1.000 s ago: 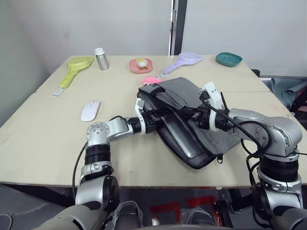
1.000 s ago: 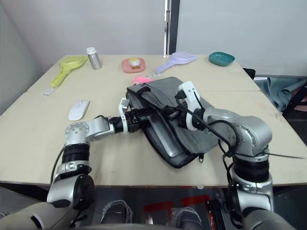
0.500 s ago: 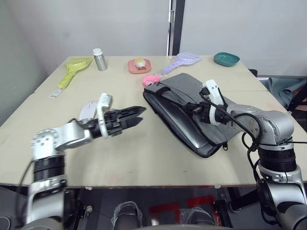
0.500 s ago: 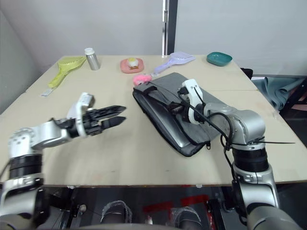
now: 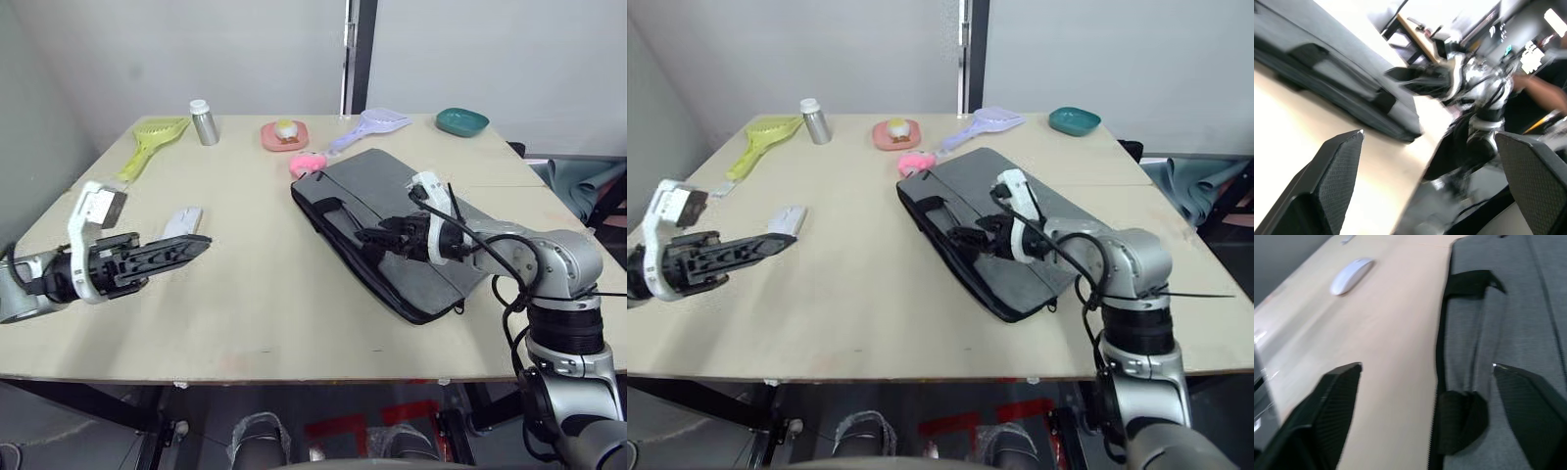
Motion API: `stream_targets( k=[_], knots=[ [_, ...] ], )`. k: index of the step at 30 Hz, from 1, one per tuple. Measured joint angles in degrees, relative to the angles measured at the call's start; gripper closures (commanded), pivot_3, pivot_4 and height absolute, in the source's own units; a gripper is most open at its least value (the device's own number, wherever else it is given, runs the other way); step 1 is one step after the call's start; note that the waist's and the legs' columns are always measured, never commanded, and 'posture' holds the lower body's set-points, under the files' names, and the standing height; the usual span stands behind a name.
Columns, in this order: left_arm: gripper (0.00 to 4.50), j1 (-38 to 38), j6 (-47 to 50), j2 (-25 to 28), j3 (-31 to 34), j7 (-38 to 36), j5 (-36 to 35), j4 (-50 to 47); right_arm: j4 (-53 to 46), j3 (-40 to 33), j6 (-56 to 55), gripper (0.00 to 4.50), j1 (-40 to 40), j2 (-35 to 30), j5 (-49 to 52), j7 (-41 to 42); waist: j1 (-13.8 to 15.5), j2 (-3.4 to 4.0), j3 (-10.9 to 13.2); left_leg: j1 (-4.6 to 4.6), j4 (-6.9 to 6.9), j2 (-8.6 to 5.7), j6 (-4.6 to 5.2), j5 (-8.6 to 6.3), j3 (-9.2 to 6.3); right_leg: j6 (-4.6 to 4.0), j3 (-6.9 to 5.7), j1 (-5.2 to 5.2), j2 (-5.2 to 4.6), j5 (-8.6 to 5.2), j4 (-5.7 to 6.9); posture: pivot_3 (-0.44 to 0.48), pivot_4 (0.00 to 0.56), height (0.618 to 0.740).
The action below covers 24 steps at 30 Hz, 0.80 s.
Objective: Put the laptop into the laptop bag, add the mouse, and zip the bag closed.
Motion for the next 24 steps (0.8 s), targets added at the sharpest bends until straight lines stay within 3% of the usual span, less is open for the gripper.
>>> stream_targets(
  k=[3, 5, 8, 14, 18, 24],
  knots=[
    [0.0, 4.1, -8.1, 4.3, 0.7, -6.9, 8.5, 3.6, -3.0, -1.8, -1.4, 0.02, 1.4, -12.3, 2.2, 7.7, 0.5, -0.03, 0.0, 0.03, -0.27, -0.01, 0.06, -0.03, 0.03, 0.05, 0.0, 0.07, 0.0, -0.03, -0.32, 0.0, 0.15, 0.74],
    [0.0, 7.7, -12.9, 5.8, 1.9, -10.3, 13.8, 7.2, -3.7, -4.5, -5.5, 0.02, 8.2, -23.4, 1.5, 15.1, 1.1, -0.07, -0.1, 0.07, -0.51, -0.04, 0.22, -0.13, 0.07, 0.09, 0.0, 0.14, -0.02, -0.1, -0.6, 0.0, 0.15, 0.74],
    [0.0, 8.3, -16.6, 5.8, 3.1, -12.1, 17.7, 12.3, -0.6, -7.0, -12.6, 0.02, 15.3, -30.6, -1.5, 21.8, 0.9, -0.1, -0.1, 0.05, -0.56, 0.02, 0.26, -0.16, 0.09, -0.02, -0.04, 0.04, 0.04, -0.17, -0.5, 0.0, 0.15, 0.74],
    [0.0, 8.6, -19.5, 5.8, 4.8, -14.1, 20.7, 17.9, 3.7, -11.8, -25.1, 0.02, 27.8, -34.9, -7.7, 28.9, 0.0, -0.12, -0.1, 0.18, -0.36, 0.03, 0.35, -0.18, 0.23, -0.16, 0.08, 0.01, 0.0, -0.25, -0.19, 0.0, 0.15, 0.74],
    [0.0, 11.5, -23.8, 6.0, 6.6, -15.6, 25.7, 26.3, 6.2, -21.2, -34.1, 0.02, 37.8, -34.9, -12.8, 32.7, -0.1, -0.14, -0.1, 0.17, -0.37, 0.03, 0.44, -0.2, 0.29, -0.22, 0.09, -0.01, -0.01, -0.29, -0.23, 0.0, 0.15, 0.74],
    [0.0, 11.0, -29.5, 7.4, 6.8, -16.1, 31.4, 35.6, 10.1, -29.6, -41.5, 0.02, 42.1, -33.3, -16.1, 33.9, 0.0, -0.28, -0.2, 0.25, -0.3, 0.03, 0.51, -0.21, 0.29, -0.26, 0.11, 0.06, -0.03, -0.28, -0.2, 0.0, 0.15, 0.74]
  ],
)
